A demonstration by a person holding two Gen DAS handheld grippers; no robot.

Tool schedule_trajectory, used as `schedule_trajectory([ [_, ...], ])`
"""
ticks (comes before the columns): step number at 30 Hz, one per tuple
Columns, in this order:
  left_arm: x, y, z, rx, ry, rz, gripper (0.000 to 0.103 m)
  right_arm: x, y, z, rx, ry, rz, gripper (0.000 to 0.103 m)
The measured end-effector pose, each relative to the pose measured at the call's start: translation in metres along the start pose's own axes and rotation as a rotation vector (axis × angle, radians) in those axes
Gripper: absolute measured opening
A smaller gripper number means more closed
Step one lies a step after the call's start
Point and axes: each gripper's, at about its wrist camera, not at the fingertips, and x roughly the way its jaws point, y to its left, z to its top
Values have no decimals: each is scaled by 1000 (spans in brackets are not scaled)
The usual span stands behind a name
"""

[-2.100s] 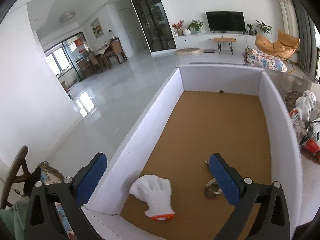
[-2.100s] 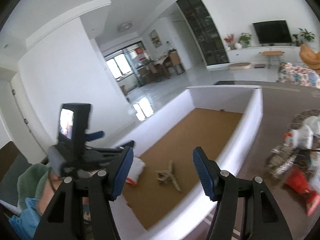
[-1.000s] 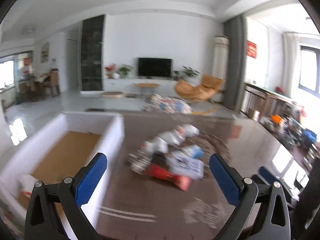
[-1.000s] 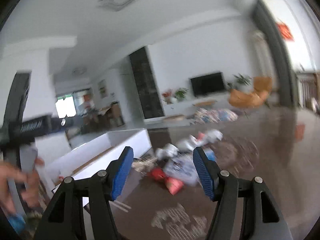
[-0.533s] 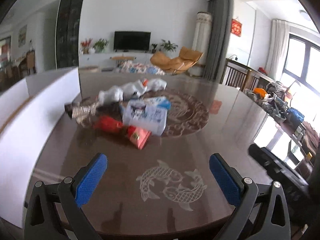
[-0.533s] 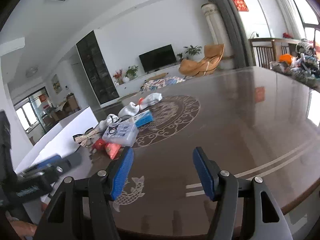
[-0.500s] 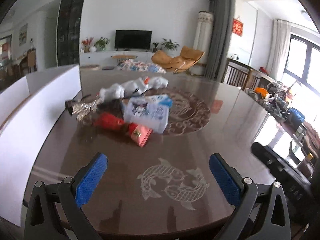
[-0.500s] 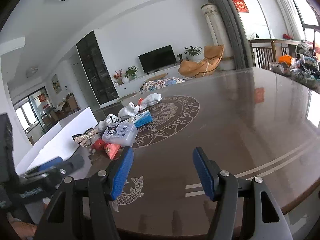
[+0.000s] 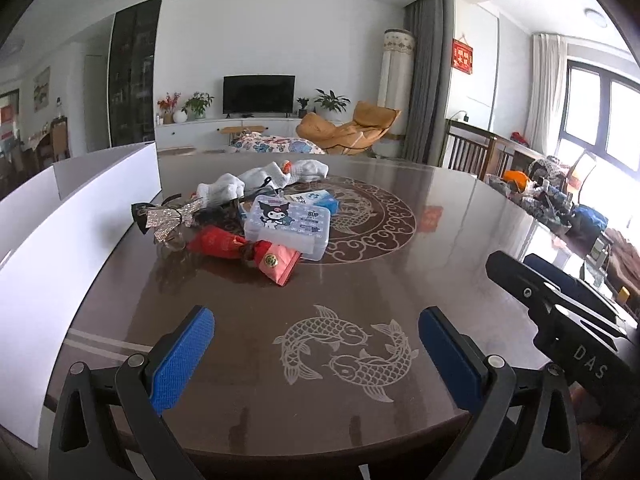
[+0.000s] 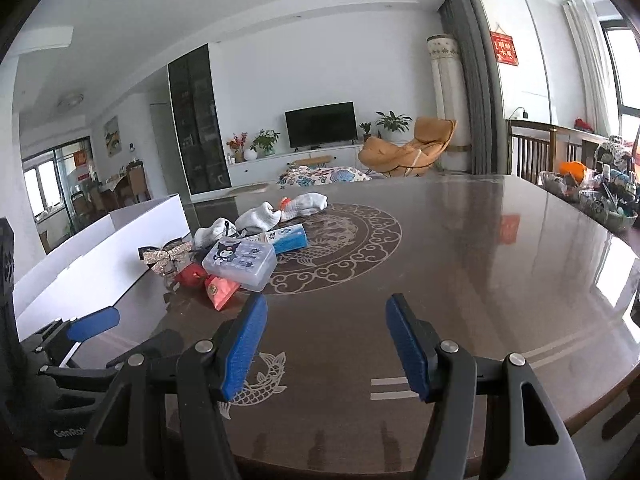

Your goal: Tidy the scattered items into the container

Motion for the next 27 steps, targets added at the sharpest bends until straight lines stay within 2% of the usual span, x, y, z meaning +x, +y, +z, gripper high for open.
schedule_trajectory([
  [7,-6,-3,0,21,-23,-8,103,-8,-8,5,57,-22,18,63],
  [9,-5,-5,0,26,-17,-12,103,-9,-7,3,53,-29,16,63],
  [12,-6,-3,-1,18,-14,-17,103,-1,-4,1,44,7,27,63],
  [18,-15,3,1,8,-43,-5,103,4,3,-3,17,16,42,63],
  [27,-10,11,-1,-17,-25,-5,103,7,15,-6,-25,17,60,63],
])
